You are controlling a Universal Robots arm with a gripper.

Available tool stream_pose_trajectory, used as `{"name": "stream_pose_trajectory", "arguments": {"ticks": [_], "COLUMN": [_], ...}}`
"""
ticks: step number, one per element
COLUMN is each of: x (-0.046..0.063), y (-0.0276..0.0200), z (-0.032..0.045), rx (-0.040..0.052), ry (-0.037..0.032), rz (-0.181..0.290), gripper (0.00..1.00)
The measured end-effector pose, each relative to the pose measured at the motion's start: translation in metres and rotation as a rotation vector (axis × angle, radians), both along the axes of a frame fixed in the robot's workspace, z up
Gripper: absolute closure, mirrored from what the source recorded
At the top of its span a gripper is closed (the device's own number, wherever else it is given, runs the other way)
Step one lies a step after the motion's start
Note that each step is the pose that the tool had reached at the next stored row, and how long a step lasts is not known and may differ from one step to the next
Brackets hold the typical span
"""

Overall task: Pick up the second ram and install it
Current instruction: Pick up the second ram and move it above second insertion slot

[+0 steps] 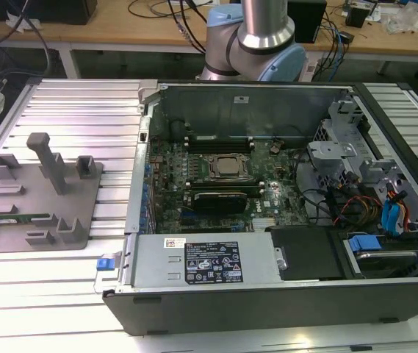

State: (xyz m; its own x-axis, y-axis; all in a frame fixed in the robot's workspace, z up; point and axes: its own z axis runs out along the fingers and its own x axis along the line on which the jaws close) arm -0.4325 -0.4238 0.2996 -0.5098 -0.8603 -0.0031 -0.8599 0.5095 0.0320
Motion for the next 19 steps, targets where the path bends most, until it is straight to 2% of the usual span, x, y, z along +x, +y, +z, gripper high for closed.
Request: {"name": "stream_pose_trajectory", "arguments": {"ticks": [1,3,11,13,15,16,17,19], "x": [0.000,0.000,0.000,0.000,0.000,0.000,0.000,0.000], "y": [0.0000,0.0000,0.0000,0.0000,0.0000,0.0000,0.0000,0.0000], "z": [-0.0005,-0.0028,-0.0070,-0.0089,-0.0102,-0.0126,-0.0136,-0.0136], "rx": [0.0000,0.0000,-0.0001,-0.0001,-0.0002,-0.0003,-0.0006,-0.0007], "ry": [0.0001,0.0001,0.0000,0.0000,0.0001,0.0001,0.0003,0.0003], "rz": [0.020,0.106,0.276,0.337,0.377,0.448,0.493,0.496], "gripper": [0.92,0.92,0.92,0.92,0.92,0.92,0.92,0.92]}}
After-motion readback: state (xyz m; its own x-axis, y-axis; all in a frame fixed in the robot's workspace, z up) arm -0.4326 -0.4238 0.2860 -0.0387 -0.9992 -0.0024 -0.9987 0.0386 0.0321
